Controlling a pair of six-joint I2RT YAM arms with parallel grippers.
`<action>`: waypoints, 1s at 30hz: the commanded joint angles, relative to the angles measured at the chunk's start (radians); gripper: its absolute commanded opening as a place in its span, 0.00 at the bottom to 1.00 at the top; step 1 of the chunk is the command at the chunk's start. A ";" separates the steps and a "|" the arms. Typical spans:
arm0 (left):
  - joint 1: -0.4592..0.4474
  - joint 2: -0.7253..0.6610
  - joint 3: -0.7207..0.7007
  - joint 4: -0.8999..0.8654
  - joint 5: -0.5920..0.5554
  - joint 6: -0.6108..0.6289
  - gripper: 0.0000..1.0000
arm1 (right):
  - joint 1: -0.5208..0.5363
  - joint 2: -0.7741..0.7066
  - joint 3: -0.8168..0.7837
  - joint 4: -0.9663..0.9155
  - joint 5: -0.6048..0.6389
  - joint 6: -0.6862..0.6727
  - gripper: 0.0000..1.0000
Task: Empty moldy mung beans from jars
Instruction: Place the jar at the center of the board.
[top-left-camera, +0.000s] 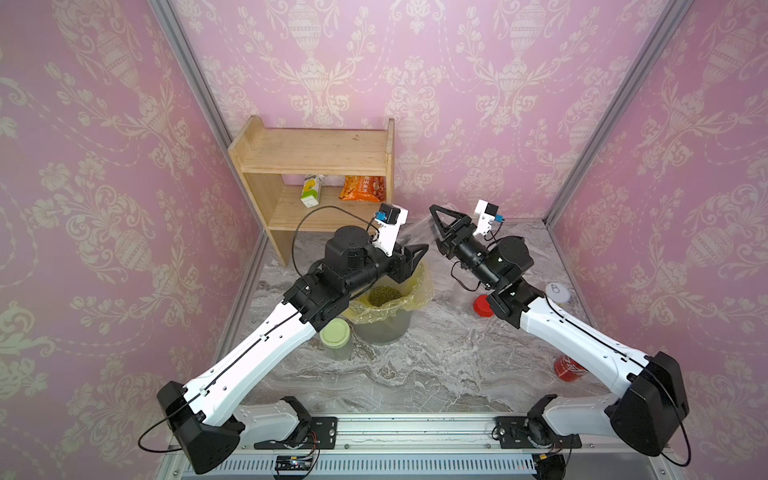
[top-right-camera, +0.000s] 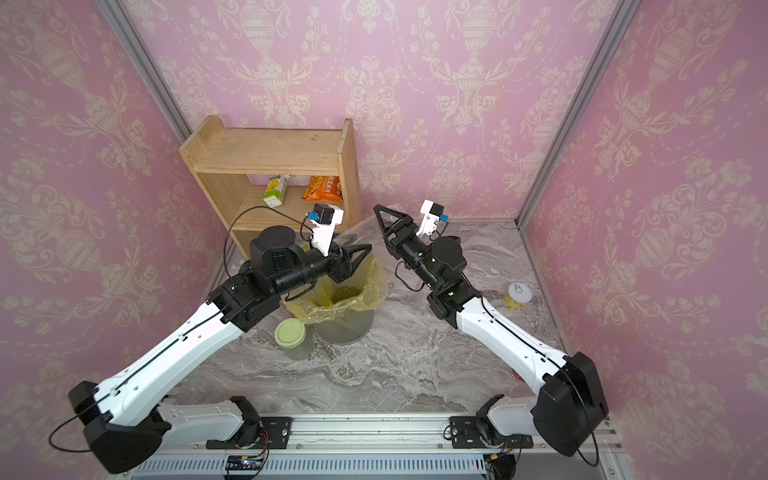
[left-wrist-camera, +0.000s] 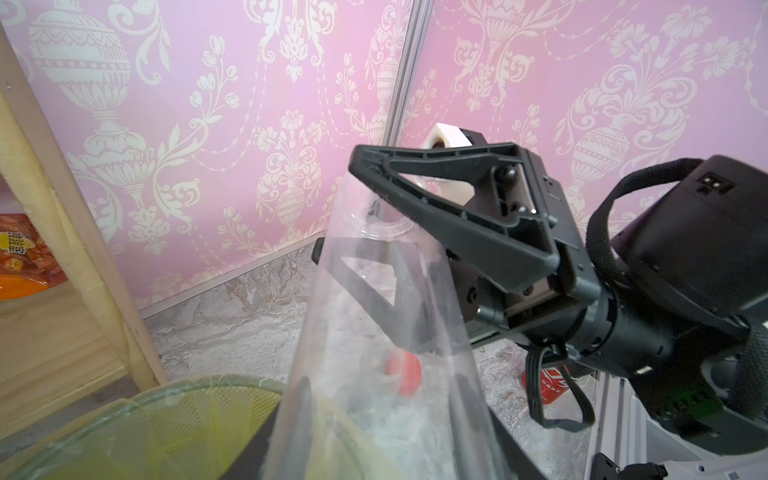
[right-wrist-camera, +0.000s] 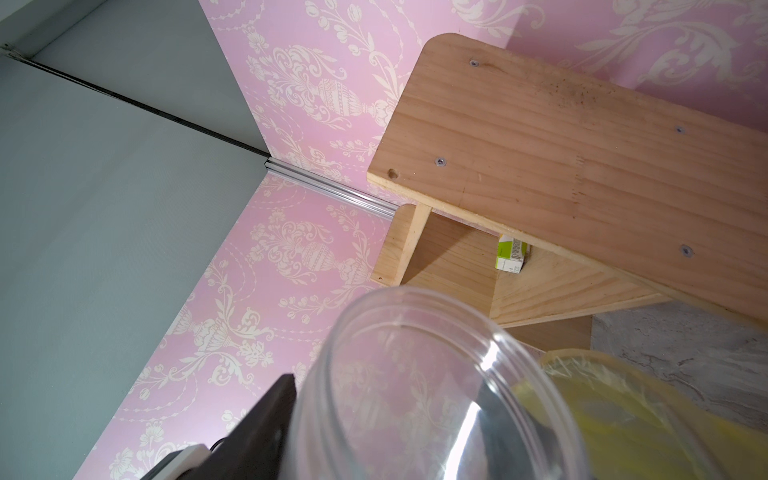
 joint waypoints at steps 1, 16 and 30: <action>-0.018 -0.034 -0.019 -0.010 0.027 0.032 0.57 | -0.001 0.032 0.027 -0.053 0.022 -0.075 0.58; -0.017 -0.063 -0.054 -0.010 0.006 0.052 0.74 | -0.001 0.045 0.066 -0.129 0.022 -0.061 0.54; -0.010 -0.130 -0.102 -0.019 -0.055 0.106 0.75 | 0.000 0.003 0.207 -0.478 0.011 -0.354 0.53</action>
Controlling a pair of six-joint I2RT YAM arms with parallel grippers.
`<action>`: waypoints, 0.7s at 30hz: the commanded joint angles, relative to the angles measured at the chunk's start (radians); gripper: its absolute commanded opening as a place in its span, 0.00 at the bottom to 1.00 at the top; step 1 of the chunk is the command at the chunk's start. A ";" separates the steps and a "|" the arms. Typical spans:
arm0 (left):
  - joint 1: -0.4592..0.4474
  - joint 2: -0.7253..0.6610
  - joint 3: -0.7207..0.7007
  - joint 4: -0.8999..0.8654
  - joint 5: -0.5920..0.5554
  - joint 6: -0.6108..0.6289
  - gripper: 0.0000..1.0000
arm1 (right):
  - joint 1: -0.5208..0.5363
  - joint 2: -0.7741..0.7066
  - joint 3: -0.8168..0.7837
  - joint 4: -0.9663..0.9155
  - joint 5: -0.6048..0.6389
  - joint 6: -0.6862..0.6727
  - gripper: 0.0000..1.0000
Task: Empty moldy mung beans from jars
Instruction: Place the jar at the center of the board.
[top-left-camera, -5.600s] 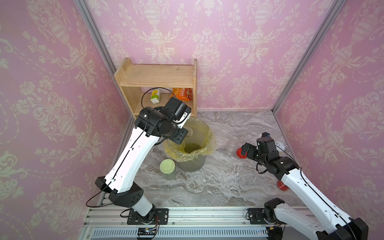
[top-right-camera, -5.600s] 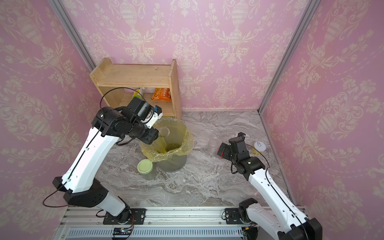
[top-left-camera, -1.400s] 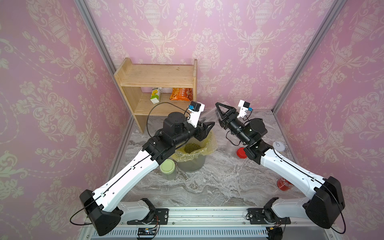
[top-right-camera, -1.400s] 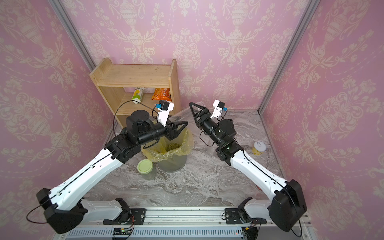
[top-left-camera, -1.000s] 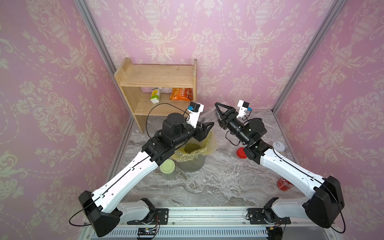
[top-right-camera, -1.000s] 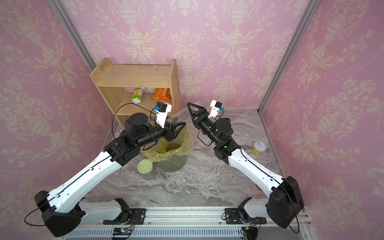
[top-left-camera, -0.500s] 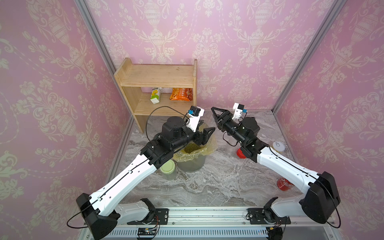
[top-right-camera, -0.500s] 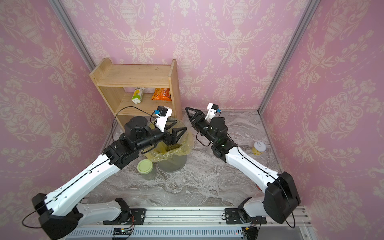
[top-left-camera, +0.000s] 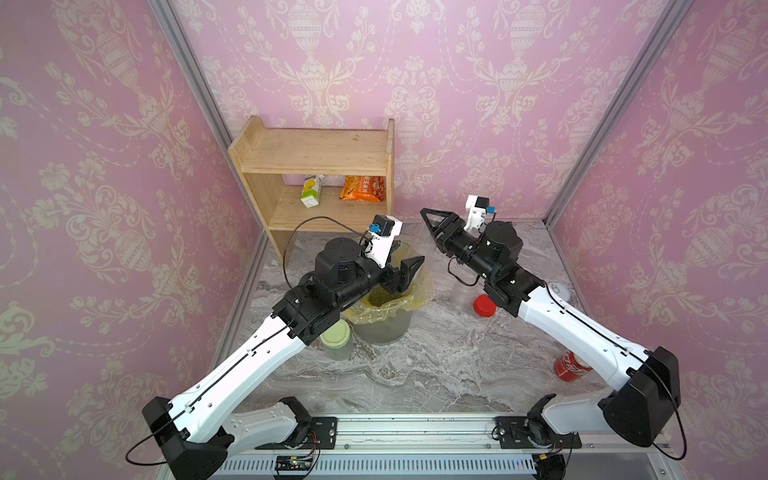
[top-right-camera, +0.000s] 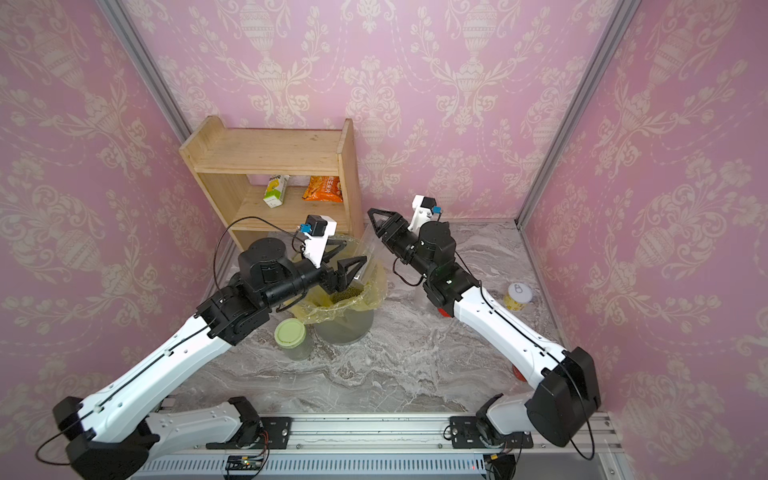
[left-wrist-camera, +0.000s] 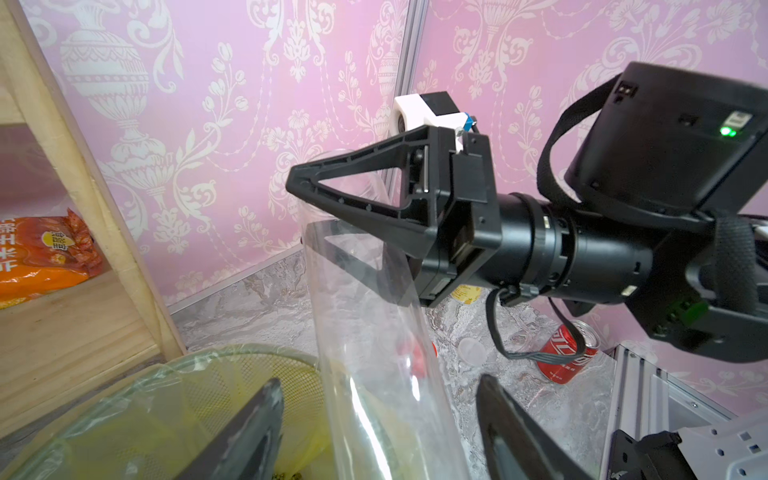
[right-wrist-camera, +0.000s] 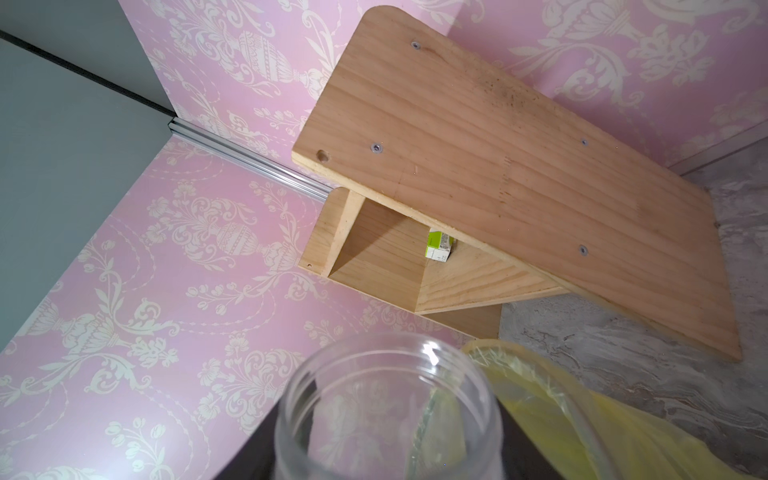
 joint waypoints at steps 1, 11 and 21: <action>0.005 -0.032 -0.019 -0.010 -0.005 0.045 0.75 | -0.002 -0.044 0.042 -0.154 0.003 -0.183 0.53; 0.007 0.072 0.070 -0.092 0.173 0.022 0.79 | -0.002 -0.167 -0.015 -0.170 -0.030 -0.394 0.52; 0.007 0.184 0.108 0.045 0.379 -0.107 0.83 | -0.001 -0.257 -0.046 -0.125 -0.018 -0.450 0.53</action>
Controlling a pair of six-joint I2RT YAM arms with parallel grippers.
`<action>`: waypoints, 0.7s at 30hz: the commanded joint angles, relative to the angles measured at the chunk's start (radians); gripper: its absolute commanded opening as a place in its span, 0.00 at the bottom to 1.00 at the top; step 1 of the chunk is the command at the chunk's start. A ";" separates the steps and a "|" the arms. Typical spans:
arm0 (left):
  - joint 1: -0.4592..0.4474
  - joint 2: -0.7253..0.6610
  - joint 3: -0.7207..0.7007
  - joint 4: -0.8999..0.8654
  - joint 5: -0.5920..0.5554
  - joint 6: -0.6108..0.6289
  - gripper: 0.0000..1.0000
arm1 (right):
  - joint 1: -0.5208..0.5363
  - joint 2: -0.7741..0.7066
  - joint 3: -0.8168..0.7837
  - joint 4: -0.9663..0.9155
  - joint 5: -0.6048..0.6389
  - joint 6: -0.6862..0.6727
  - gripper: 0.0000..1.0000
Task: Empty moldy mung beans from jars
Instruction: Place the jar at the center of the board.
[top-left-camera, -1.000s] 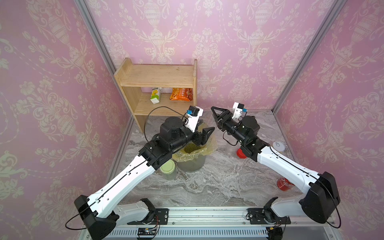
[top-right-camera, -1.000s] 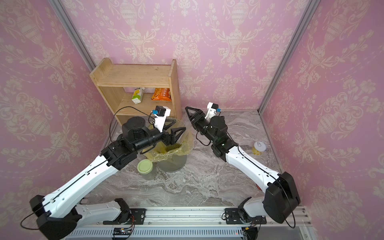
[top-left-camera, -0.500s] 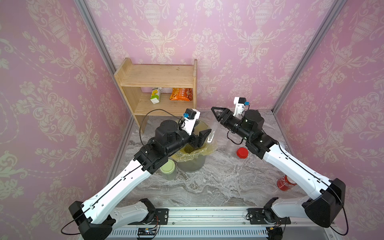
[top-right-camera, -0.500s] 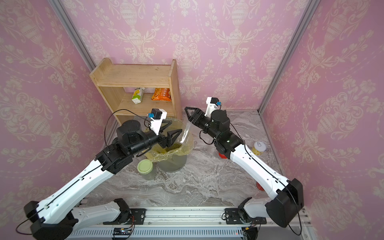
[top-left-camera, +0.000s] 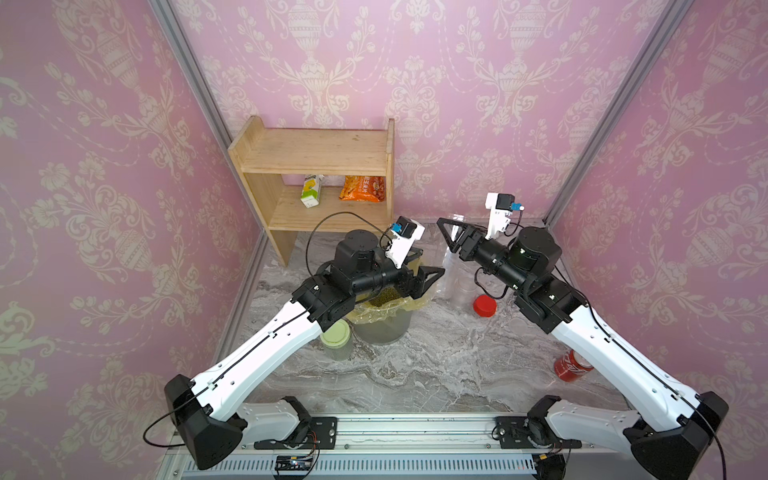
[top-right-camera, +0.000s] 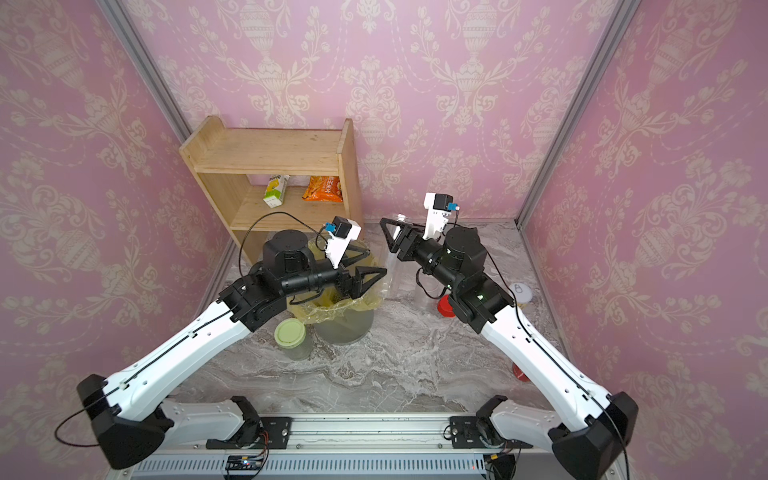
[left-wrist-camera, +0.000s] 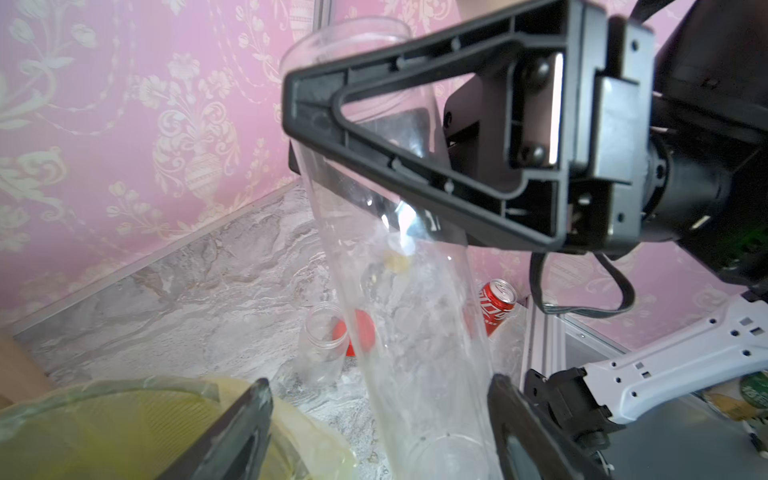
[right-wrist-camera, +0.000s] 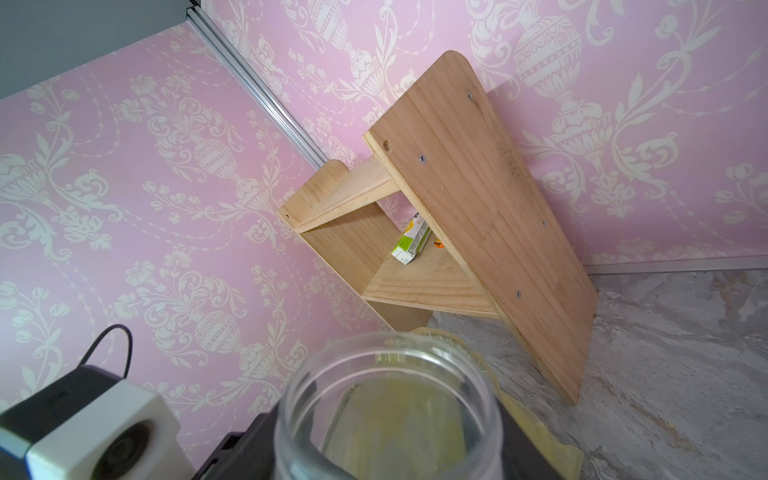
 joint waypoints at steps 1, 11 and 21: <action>0.006 0.048 0.039 0.058 0.115 -0.075 0.83 | 0.007 -0.043 -0.011 0.066 0.007 -0.025 0.53; 0.006 0.103 0.001 0.170 0.158 -0.183 0.83 | 0.007 -0.041 -0.046 0.111 0.119 -0.008 0.52; 0.006 0.134 -0.005 0.154 0.198 -0.198 0.83 | 0.001 -0.048 -0.065 0.148 0.175 0.007 0.53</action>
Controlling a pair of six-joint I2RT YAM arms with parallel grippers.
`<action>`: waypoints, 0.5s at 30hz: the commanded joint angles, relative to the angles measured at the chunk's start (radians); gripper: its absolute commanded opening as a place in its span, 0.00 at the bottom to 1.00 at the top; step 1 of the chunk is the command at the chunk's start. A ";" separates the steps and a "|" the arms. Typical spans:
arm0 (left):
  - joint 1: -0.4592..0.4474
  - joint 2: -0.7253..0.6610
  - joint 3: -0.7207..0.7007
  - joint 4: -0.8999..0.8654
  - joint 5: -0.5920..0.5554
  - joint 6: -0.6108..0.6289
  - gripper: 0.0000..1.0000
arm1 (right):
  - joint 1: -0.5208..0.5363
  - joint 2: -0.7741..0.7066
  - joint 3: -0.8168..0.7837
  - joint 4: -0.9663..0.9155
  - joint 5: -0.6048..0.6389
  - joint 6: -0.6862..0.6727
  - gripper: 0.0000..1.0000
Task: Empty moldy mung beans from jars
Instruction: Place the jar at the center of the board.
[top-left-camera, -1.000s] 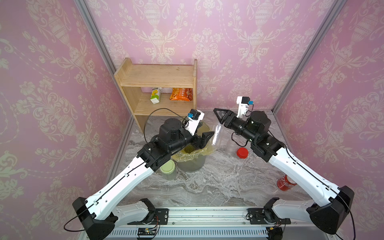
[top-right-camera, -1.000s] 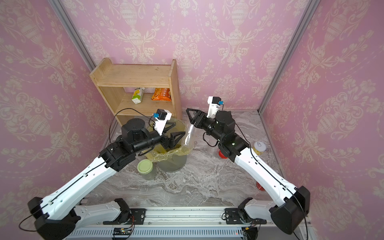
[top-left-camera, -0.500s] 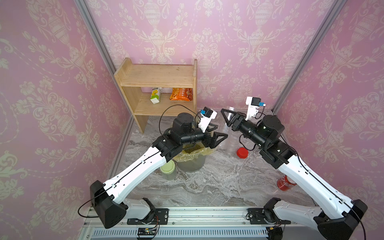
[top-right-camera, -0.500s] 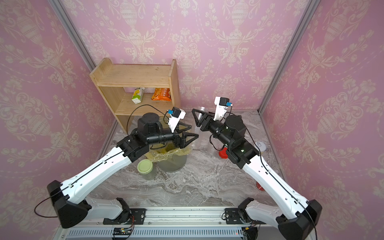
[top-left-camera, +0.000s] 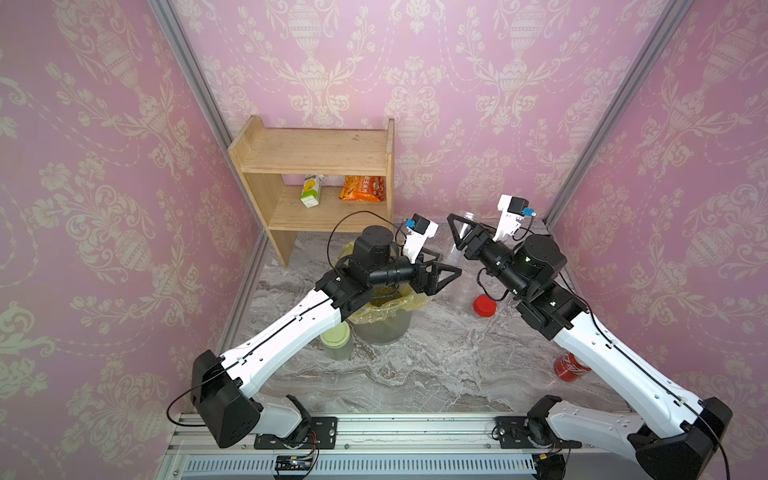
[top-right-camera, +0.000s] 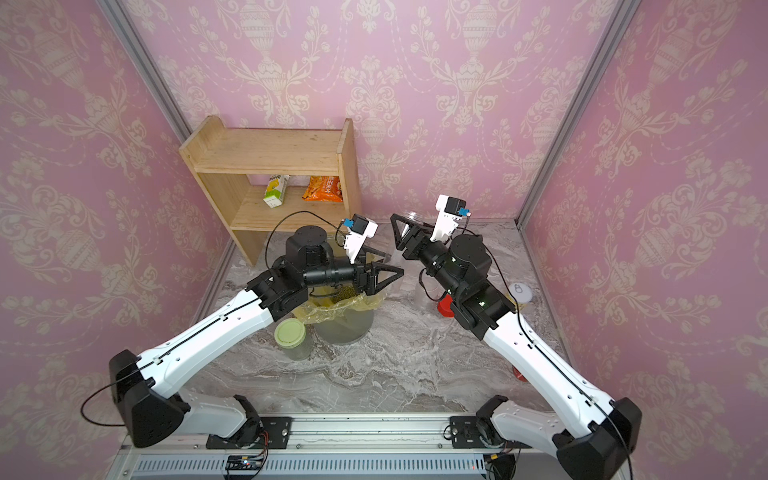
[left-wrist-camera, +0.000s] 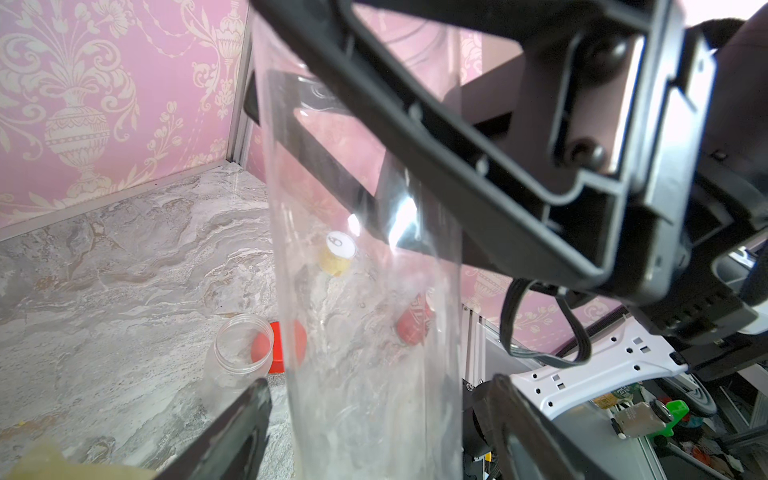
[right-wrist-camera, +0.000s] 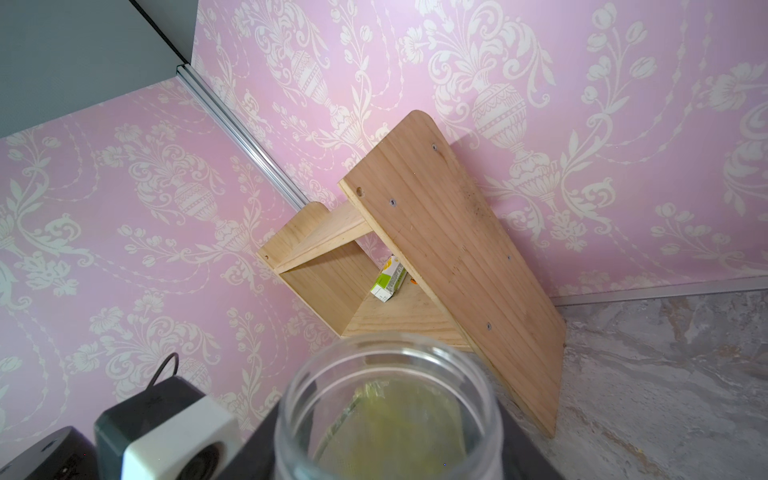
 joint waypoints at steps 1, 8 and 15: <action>0.006 0.022 -0.005 0.008 0.043 -0.024 0.83 | 0.001 -0.020 0.000 0.048 0.034 0.001 0.52; 0.006 0.023 -0.036 0.021 0.023 -0.036 0.82 | -0.006 -0.014 0.006 0.053 0.042 0.013 0.53; 0.005 -0.005 -0.067 0.047 -0.039 -0.010 0.69 | -0.010 -0.001 0.002 0.061 0.038 0.037 0.54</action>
